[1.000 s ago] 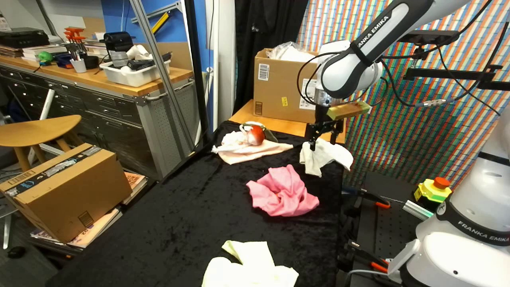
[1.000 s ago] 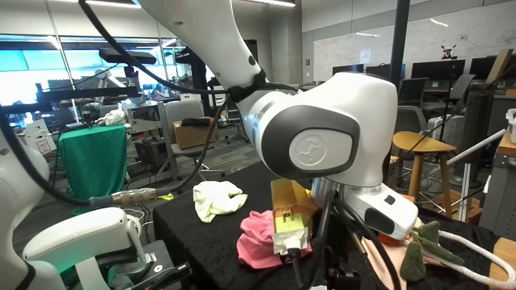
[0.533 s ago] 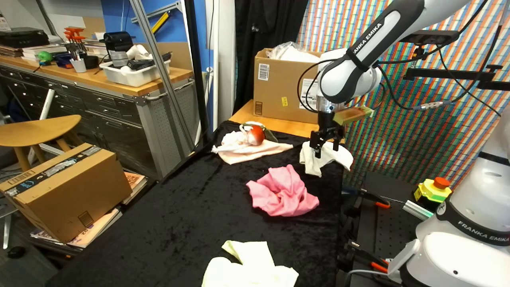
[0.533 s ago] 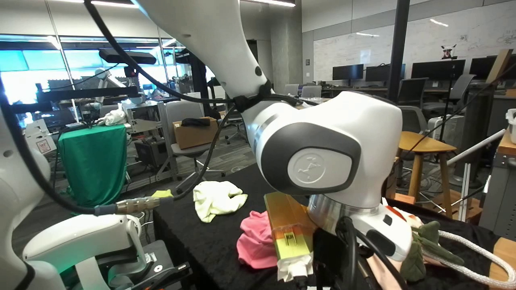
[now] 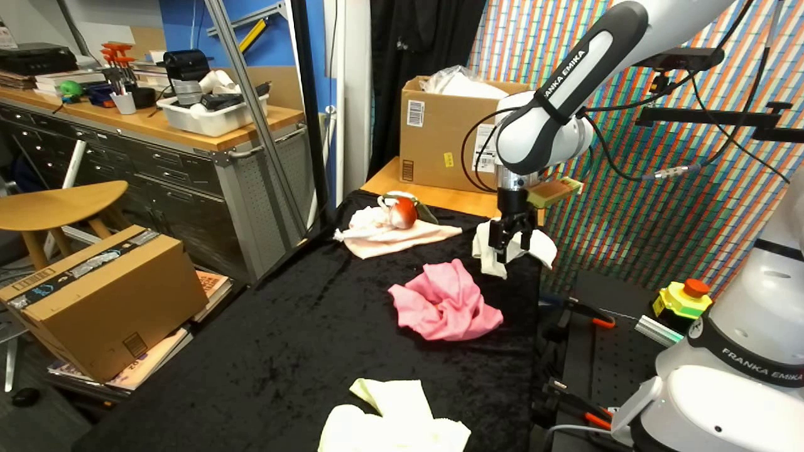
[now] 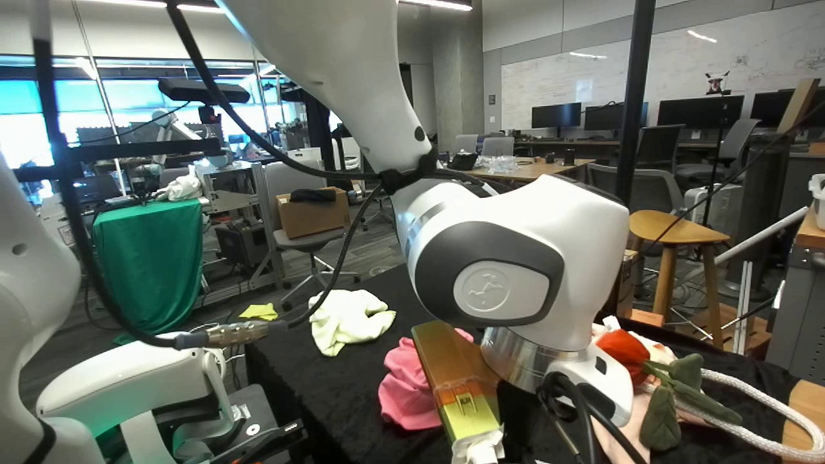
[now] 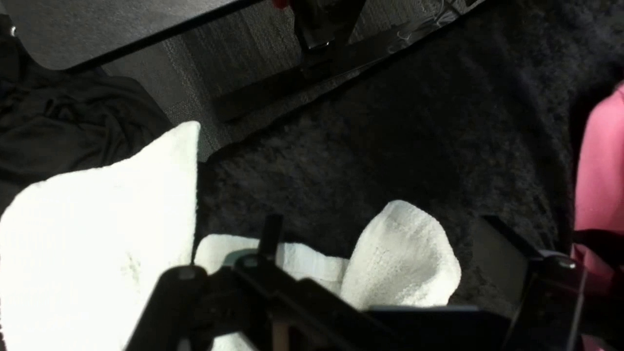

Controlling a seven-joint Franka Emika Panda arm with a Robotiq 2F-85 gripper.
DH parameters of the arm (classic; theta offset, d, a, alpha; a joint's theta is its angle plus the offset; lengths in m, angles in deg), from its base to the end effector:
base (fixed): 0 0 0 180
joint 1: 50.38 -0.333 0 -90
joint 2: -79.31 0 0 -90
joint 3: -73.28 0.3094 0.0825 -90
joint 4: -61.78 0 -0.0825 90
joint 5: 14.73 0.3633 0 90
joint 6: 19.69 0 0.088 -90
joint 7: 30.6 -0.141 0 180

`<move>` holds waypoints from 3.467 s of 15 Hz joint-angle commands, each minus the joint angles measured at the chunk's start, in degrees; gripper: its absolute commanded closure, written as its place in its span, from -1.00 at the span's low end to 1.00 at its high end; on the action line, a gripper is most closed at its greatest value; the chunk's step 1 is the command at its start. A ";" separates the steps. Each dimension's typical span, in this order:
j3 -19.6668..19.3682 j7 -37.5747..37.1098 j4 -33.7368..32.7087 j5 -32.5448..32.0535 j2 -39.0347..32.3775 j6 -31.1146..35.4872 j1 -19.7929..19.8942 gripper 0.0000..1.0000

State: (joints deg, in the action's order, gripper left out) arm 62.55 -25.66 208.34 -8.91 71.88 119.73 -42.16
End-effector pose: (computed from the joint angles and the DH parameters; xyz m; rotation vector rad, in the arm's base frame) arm 0.3833 -0.1321 0.1812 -2.9953 0.5011 0.3644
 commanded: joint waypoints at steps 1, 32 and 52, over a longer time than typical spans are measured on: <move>1.41 3.30 -0.60 3.27 -0.94 2.55 1.28 -1.00; -5.80 -17.65 -0.10 -9.04 -6.93 27.77 -2.89 0.61; -9.22 -32.14 -3.33 -28.37 7.99 33.08 -9.24 0.86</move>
State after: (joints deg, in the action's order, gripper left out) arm 53.60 -51.55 207.19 -30.57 77.35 152.69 -49.88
